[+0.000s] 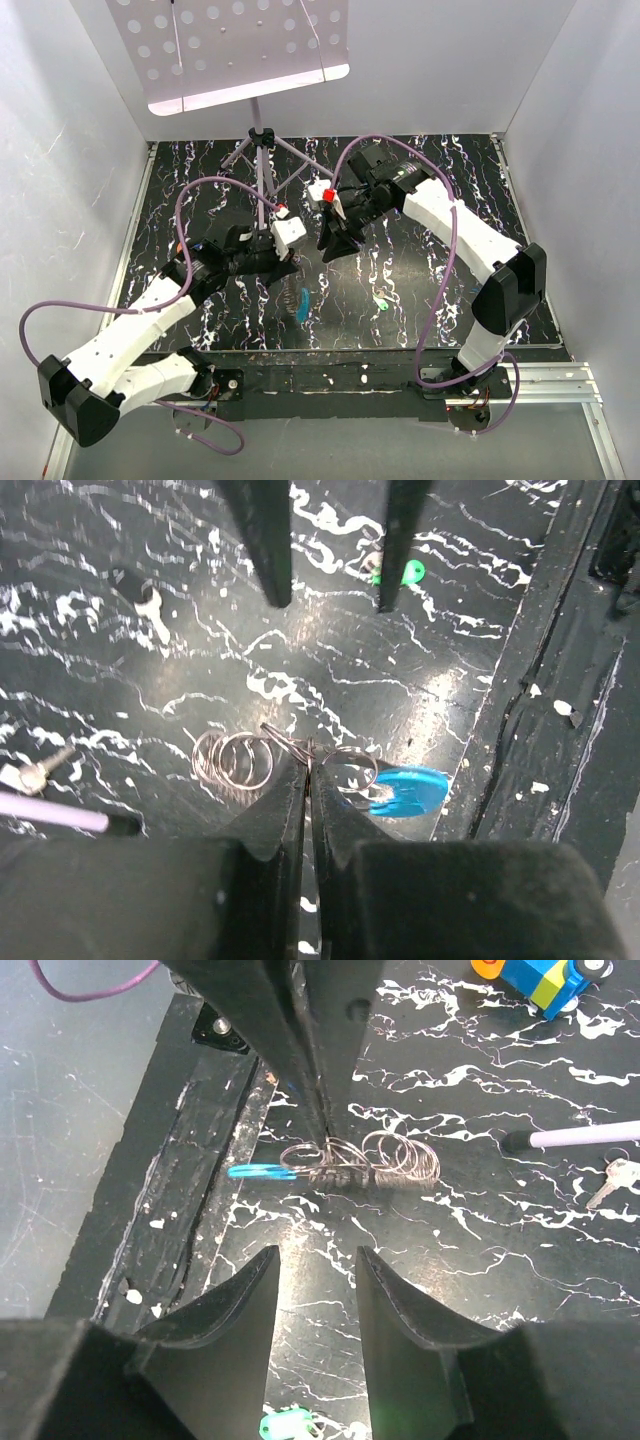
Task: Put the keys on the keyring
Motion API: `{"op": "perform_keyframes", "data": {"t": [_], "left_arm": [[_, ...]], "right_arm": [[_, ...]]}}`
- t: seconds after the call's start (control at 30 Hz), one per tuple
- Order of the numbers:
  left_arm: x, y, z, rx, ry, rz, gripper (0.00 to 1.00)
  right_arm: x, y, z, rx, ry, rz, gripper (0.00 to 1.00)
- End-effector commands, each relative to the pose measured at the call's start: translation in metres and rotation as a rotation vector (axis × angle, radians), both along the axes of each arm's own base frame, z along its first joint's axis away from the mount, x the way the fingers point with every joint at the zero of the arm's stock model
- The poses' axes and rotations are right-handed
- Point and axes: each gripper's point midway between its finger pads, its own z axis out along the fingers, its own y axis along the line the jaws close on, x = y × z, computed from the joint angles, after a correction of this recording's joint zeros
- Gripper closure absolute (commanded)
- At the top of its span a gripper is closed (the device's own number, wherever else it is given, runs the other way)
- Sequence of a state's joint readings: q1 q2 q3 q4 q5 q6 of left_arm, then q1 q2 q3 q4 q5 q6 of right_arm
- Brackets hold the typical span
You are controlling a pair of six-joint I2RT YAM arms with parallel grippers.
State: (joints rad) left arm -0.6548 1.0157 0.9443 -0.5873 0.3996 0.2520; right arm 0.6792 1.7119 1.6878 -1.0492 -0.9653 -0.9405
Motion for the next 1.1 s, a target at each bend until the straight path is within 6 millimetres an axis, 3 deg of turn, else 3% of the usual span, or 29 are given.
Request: {"op": "perform_keyframes", "data": {"t": [0.0, 0.2, 0.57, 0.8, 1.07], "left_arm": [[-0.003, -0.015, 0.030, -0.074, -0.168, -0.161, 1.00], [-0.001, -0.025, 0.025, -0.086, -0.122, -0.195, 1.00], [-0.010, -0.036, 0.029, -0.161, -0.086, -0.225, 1.00], [-0.019, -0.038, 0.031, -0.184, -0.064, -0.263, 1.00], [-0.026, -0.038, 0.030, -0.196, -0.050, -0.285, 1.00]], "right_arm": [[-0.002, 0.009, 0.026, 0.075, 0.004, 0.009, 0.57], [-0.013, 0.008, 0.038, 0.123, 0.020, 0.031, 0.57], [-0.028, 0.006, 0.023, 0.146, 0.092, 0.082, 0.57], [-0.029, 0.008, 0.033, 0.168, 0.101, 0.102, 0.57], [-0.030, 0.006, 0.027, 0.153, 0.091, 0.102, 0.57]]}}
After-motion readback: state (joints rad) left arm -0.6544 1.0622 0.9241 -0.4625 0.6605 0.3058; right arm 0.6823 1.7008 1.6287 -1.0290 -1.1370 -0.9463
